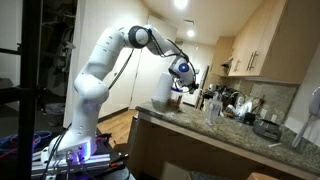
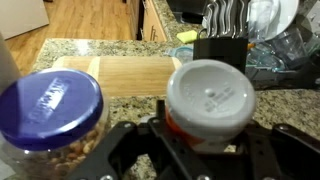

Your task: Take the bottle on the tissue roll and put it on the table, then take the object and put it on the bottle

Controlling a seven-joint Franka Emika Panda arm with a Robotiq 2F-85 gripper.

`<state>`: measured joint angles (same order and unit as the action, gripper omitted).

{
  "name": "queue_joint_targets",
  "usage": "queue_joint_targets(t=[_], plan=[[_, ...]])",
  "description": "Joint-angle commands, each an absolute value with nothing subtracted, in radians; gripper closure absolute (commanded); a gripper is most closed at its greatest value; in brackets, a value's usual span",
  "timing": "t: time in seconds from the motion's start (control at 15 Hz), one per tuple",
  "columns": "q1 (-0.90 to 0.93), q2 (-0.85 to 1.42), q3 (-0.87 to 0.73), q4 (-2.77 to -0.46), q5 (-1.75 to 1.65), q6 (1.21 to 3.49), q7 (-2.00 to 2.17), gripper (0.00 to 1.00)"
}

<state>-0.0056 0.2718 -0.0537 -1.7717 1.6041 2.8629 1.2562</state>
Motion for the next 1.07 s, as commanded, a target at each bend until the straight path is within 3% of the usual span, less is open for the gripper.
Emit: queue_joint_targets(t=[0.0, 0.4, 0.87, 0.93, 1.0], plan=[[-0.080, 0.403, -0.064, -1.703, 1.777, 2.729, 1.086, 0.75], [-0.115, 0.556, -0.066, -1.714, 1.795, 2.621, 0.952, 0.75], [-0.100, 0.552, -0.062, -1.720, 1.759, 2.642, 1.007, 0.75], [-0.096, 0.548, -0.062, -1.724, 1.751, 2.647, 1.019, 0.25], [-0.091, 0.546, -0.062, -1.719, 1.756, 2.662, 1.015, 0.24]])
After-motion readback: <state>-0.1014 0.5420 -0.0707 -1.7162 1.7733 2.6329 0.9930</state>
